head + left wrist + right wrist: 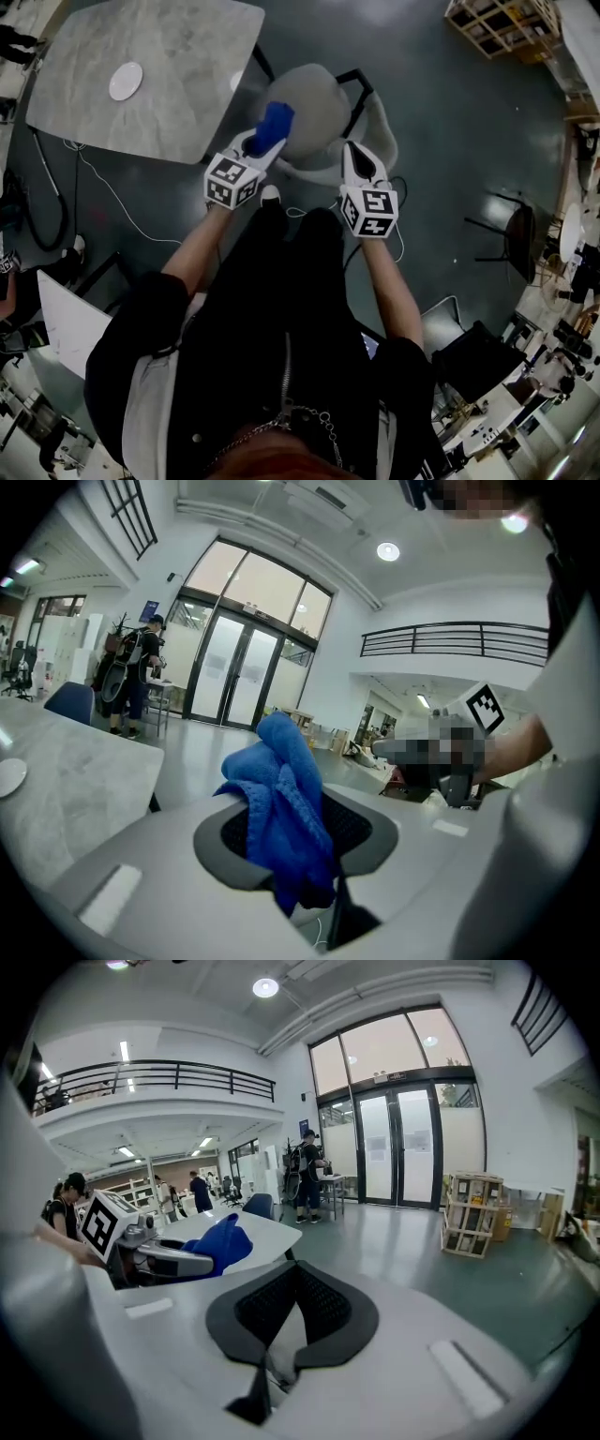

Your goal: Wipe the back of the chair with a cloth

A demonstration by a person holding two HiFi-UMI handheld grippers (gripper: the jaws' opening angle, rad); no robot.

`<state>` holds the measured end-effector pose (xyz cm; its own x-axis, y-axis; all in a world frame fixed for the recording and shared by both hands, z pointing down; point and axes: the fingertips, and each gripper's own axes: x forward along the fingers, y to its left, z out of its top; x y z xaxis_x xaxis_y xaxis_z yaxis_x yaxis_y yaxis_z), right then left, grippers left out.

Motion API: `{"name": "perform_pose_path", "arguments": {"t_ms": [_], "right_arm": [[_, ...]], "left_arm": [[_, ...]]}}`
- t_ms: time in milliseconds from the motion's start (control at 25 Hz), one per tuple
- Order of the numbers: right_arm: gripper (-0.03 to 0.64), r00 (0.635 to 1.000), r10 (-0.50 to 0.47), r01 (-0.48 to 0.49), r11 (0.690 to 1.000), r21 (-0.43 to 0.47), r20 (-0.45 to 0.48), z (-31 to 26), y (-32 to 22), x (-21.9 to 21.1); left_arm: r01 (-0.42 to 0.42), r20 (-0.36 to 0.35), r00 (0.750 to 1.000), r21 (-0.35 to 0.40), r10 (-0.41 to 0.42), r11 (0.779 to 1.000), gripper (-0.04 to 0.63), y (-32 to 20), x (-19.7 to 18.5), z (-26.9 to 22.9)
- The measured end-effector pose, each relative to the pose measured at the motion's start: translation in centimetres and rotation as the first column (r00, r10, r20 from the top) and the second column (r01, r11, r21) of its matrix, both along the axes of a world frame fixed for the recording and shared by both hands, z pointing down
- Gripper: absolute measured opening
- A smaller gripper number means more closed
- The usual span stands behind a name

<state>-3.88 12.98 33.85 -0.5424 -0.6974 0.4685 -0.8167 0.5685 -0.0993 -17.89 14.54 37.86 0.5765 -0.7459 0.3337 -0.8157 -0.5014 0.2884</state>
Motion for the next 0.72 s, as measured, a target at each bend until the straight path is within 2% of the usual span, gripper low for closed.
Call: {"name": "perform_pose_path", "arguments": {"t_ms": [280,560,720], "right_arm": [[0.003,0.999,0.038,-0.038,0.998,-0.052,-0.01,2.1,-2.2,3.2],[0.003,0.999,-0.005,0.003,0.999,-0.055,-0.037,2.9,-5.8,6.8],[0.003,0.999,-0.029,0.027,0.997,-0.07,-0.041,4.0,-8.0,9.1]], "left_arm": [[-0.083,0.019,0.996,-0.024,0.084,0.996,0.129,-3.3,4.3,1.0],[-0.094,0.027,0.995,-0.031,0.095,0.995,0.129,-7.3,8.2,1.3],[-0.136,0.014,0.991,-0.041,0.136,0.99,0.129,-9.6,11.1,1.9]]}}
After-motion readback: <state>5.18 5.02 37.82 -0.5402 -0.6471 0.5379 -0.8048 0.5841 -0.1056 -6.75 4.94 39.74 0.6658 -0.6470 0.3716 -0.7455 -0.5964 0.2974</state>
